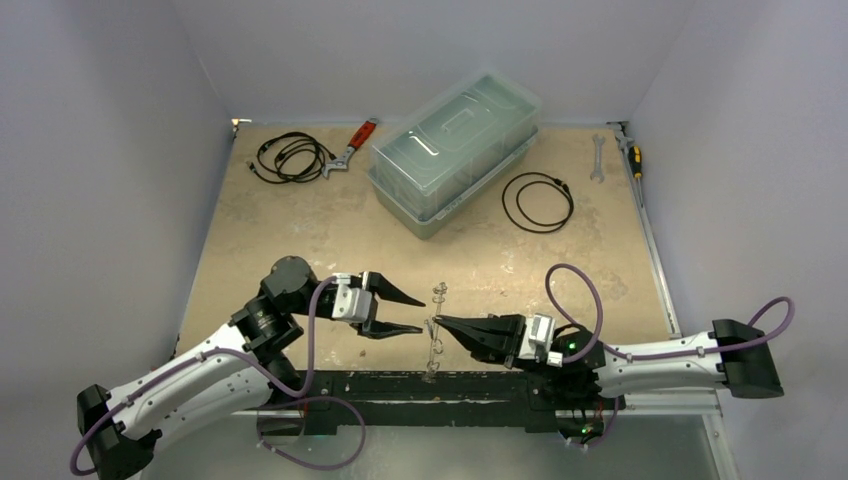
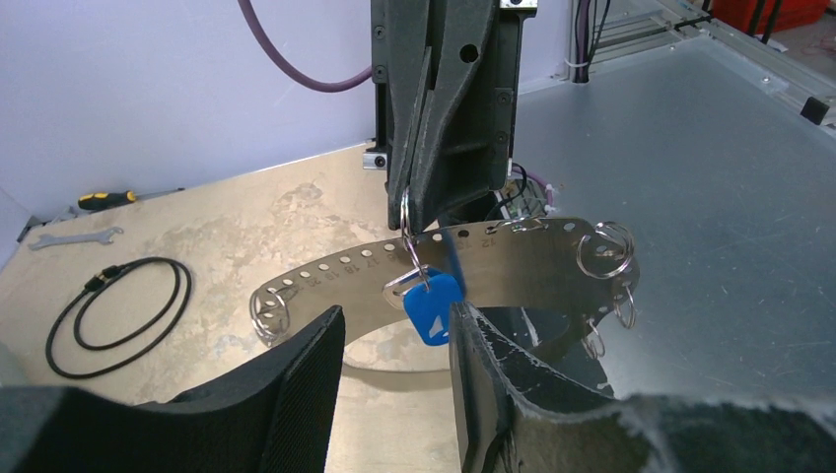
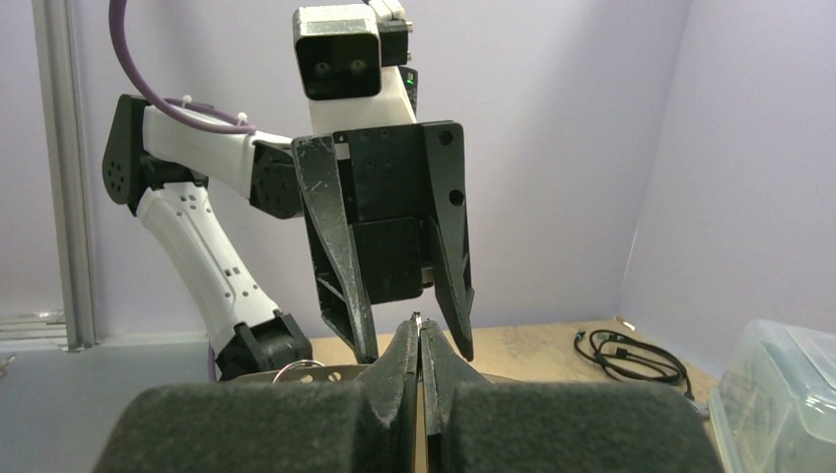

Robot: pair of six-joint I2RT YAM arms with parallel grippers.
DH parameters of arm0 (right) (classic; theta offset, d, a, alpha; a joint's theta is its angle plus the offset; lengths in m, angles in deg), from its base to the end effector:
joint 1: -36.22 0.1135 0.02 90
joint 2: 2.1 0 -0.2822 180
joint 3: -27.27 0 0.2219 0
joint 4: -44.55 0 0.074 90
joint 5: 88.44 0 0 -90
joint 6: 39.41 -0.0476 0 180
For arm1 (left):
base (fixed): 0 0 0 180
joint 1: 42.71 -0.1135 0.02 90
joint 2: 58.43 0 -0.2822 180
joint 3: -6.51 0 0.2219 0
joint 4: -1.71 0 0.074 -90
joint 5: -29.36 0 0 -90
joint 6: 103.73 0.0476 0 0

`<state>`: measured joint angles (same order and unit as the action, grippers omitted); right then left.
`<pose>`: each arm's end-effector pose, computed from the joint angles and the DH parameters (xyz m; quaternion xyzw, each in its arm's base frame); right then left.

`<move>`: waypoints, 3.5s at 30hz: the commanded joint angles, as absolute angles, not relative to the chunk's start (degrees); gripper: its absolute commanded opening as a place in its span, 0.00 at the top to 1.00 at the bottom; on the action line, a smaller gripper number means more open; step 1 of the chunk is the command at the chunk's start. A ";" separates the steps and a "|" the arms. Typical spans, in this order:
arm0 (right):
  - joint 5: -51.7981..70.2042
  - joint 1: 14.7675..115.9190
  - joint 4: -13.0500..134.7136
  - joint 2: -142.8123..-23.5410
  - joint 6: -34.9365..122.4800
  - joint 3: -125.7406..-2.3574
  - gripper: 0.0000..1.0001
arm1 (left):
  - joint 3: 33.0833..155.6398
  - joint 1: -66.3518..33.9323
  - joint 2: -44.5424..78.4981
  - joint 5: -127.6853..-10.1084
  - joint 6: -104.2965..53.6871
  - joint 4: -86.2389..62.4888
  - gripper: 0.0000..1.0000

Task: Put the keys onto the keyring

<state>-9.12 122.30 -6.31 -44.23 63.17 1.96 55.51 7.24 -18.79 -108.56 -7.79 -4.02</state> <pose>0.0172 0.1223 0.3062 -0.3007 0.3668 0.4911 0.7307 0.0549 -0.1202 0.3363 0.5546 0.4137 -0.5073 0.5136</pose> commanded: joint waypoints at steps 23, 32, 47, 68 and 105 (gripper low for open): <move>-9.44 122.17 -9.79 -49.42 64.39 -1.86 1.00 | 55.50 6.77 -15.94 -110.27 -10.85 -0.96 0.73; -9.07 122.17 -10.43 -50.05 64.39 -2.00 1.00 | 55.93 6.79 -15.10 -110.11 -9.91 -2.14 0.88; -8.56 122.17 -11.17 -50.13 64.13 -1.69 1.00 | 56.05 6.76 -14.26 -110.09 -9.99 -2.59 0.81; -9.64 122.17 -8.82 -48.94 63.59 -1.29 1.00 | 59.02 6.73 -13.94 -111.24 -2.14 -11.17 1.00; -18.36 122.17 29.54 -43.67 64.56 -10.56 0.78 | 61.84 6.23 -12.29 -108.36 3.14 -19.62 1.00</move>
<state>-16.94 122.08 27.40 -44.82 63.91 -7.55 58.84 6.44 -12.15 -107.33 1.94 -21.14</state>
